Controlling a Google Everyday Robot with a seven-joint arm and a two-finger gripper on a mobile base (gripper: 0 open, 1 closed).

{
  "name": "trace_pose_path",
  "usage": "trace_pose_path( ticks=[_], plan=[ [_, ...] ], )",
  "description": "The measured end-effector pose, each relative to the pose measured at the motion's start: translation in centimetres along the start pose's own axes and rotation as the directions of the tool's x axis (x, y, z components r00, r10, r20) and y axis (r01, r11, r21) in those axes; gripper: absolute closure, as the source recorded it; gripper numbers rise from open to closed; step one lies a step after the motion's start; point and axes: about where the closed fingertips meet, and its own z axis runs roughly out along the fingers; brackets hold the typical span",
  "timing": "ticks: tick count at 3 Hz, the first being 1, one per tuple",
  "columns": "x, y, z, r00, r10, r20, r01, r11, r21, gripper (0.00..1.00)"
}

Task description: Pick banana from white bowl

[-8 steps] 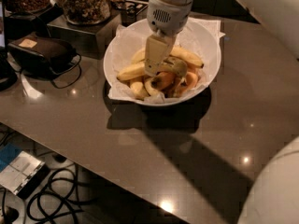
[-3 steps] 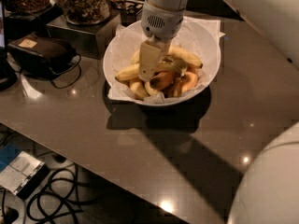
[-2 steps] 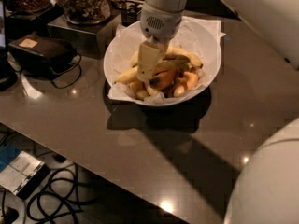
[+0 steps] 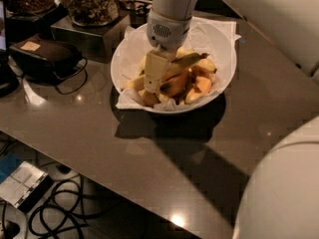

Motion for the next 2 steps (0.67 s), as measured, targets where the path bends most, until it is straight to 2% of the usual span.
trace_pose_path(
  ticks=[1,2],
  plan=[
    [-0.20,0.13,0.45,1.000,-0.011,0.000,0.011,0.9999,0.004,0.57],
    [-0.20,0.13,0.45,1.000,-0.011,0.000,0.011,0.9999,0.004,0.80]
  ],
)
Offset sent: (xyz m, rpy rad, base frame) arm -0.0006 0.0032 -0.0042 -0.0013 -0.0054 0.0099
